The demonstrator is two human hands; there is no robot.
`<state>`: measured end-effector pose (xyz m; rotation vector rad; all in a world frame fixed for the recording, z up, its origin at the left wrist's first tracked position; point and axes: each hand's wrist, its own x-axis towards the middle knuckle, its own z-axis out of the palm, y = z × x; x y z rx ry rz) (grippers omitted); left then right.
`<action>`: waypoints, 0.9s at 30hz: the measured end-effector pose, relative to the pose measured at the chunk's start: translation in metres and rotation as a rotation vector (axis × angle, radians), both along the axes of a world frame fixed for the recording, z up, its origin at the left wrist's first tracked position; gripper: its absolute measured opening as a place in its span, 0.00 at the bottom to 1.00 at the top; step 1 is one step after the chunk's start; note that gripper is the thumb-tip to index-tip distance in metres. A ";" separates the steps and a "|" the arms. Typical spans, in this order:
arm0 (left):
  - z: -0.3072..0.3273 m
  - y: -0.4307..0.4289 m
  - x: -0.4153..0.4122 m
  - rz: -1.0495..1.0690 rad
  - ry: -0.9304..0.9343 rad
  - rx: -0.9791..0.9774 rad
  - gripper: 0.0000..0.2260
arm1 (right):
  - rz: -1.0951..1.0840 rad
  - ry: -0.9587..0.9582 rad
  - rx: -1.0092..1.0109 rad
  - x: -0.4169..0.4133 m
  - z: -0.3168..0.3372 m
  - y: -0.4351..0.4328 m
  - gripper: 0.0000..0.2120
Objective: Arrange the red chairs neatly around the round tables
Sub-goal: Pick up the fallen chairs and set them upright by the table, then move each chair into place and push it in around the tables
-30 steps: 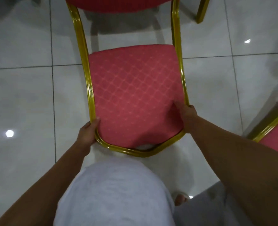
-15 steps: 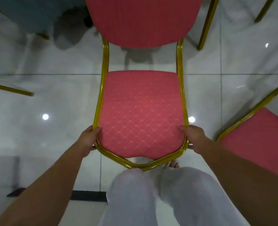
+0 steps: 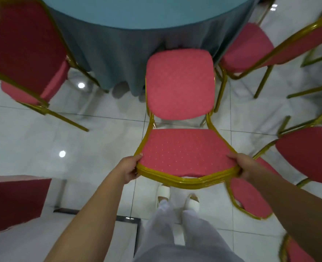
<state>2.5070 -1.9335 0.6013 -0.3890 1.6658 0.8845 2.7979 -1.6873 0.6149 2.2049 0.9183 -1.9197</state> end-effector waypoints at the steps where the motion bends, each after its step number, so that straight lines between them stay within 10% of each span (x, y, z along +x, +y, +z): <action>1: 0.012 0.001 -0.006 0.012 0.010 0.010 0.07 | -0.018 0.006 0.006 -0.004 0.008 -0.004 0.15; 10: 0.081 -0.015 -0.092 -0.147 0.047 -0.090 0.11 | -0.180 0.337 -0.045 -0.075 0.092 -0.012 0.12; 19: 0.111 -0.028 -0.112 -0.507 0.440 -0.294 0.10 | 0.284 0.356 0.109 -0.063 0.092 -0.052 0.18; 27: 0.151 0.135 -0.020 -0.653 0.610 0.248 0.10 | 0.007 0.293 0.361 0.012 0.093 -0.009 0.15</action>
